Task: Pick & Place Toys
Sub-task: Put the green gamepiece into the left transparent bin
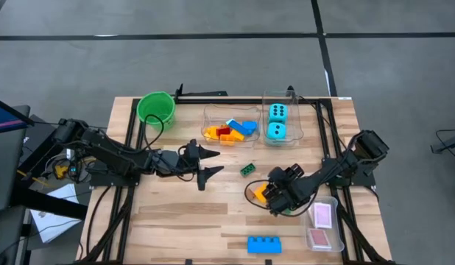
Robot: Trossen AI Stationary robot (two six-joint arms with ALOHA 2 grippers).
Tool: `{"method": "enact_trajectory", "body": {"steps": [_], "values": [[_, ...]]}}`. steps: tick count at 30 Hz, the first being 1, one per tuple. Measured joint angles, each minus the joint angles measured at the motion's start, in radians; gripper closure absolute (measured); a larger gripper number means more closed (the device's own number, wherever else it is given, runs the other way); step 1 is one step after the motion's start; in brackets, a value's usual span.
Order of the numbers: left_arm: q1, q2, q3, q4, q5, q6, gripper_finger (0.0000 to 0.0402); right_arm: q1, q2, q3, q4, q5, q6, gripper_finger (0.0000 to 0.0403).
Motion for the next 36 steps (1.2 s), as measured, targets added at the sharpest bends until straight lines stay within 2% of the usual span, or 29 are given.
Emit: {"method": "enact_trajectory", "body": {"steps": [5,9,15,36], "values": [[0.0,0.0,0.0,0.0,0.0,-0.002,0.0131,0.0,0.0,-0.008,0.034,-0.019,0.01,0.014],[0.0,0.0,0.0,0.0,0.0,-0.004,0.0131,-0.02,0.0,-0.057,0.084,-0.075,0.011,0.014],[0.0,0.0,0.0,-0.001,0.0,-0.004,0.0131,-0.039,0.0,-0.111,0.097,-0.087,0.044,0.014],[0.0,0.0,0.0,0.0,0.0,-0.003,0.0131,-0.038,-0.002,-0.114,0.094,-0.17,0.022,0.0141]]}}
